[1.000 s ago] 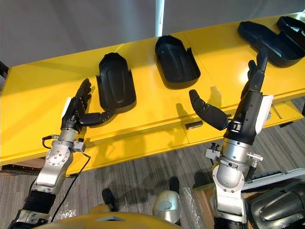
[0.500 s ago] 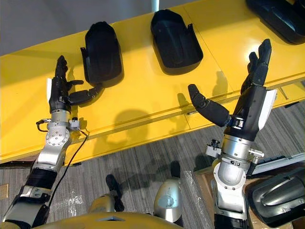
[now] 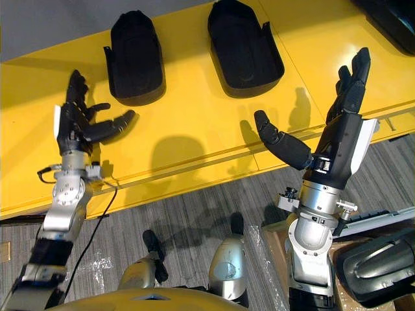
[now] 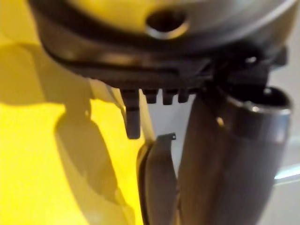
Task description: Walk over and take three plastic housings, then place them on the shelf
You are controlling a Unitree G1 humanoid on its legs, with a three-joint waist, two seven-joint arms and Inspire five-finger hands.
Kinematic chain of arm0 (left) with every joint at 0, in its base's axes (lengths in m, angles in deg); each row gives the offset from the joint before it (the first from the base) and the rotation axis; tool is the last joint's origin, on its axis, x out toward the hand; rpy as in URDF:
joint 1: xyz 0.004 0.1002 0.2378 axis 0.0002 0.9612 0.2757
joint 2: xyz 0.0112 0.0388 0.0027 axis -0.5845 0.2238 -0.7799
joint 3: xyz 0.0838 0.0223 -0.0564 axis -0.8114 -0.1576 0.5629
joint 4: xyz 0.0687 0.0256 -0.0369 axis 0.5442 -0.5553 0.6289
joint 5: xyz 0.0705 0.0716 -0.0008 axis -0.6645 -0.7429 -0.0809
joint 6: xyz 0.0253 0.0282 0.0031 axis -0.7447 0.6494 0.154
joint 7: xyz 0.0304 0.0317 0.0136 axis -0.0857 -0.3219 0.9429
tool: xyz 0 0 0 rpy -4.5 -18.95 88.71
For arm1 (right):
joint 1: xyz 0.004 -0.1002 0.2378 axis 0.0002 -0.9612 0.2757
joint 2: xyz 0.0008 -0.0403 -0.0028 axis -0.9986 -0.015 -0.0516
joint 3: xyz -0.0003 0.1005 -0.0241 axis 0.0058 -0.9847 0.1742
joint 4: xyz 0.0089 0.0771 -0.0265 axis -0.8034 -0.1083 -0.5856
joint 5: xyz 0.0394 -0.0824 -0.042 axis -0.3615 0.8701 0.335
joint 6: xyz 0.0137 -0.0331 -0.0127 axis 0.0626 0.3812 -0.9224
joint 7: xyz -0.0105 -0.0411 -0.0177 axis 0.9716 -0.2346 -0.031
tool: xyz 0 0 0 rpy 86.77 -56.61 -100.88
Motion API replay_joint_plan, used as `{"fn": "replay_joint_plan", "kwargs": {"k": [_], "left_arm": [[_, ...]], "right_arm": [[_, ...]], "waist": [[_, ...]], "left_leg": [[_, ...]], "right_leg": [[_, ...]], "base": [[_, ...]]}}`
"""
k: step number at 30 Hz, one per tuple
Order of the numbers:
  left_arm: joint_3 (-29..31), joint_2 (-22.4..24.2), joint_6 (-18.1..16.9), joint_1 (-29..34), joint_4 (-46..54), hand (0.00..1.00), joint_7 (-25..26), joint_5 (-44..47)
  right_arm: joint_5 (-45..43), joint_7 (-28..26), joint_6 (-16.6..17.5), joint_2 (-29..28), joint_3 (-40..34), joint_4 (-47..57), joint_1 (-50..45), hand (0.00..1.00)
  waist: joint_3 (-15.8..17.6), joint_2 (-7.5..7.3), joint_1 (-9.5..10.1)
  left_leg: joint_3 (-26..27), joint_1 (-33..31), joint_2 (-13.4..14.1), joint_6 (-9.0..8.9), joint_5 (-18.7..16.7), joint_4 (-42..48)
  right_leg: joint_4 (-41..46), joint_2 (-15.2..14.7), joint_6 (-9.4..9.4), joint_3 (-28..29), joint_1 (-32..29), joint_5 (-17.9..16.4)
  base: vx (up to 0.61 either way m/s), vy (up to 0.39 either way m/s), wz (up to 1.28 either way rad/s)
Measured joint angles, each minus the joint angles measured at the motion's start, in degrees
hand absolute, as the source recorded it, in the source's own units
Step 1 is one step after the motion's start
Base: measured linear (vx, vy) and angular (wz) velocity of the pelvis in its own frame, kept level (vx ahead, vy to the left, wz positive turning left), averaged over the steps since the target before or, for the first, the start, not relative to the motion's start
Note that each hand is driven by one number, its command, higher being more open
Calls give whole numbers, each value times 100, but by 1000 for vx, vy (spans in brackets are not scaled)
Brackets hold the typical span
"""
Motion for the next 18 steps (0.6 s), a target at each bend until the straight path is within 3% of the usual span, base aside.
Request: {"fn": "replay_joint_plan", "kwargs": {"k": [5, 11, 18], "left_arm": [[-303, 142, 84, 793, 1233, 100, -1291, 723], [-212, 90, 194, 1602, 2056, 100, -2719, 1974], [89, -177, 339, 2083, 2073, 100, -3084, 2018]], "right_arm": [[4, -927, 83, 136, 124, 204, 26, 100], [8, -2191, -104, 1418, 460, 107, 421, 100], [-2, -2849, -388, 2271, 876, -952, 1532, 100]], "waist": [[-22, -5, 151], [-563, -8, 479], [-843, -164, 804]], "left_leg": [[-227, 140, -1, -4, -16, -17], [-677, 186, -12, -6, -10, -17], [-1075, 255, -45, -24, -9, -24]], "right_leg": [[-22, -28, 48, -277, 370, -107], [-217, -38, 30, -817, 891, -98], [-304, -40, 18, -1257, 1351, -129]], "base": [[-5, -2, 24], [32, -10, 36], [-29, -1, 31]]}}
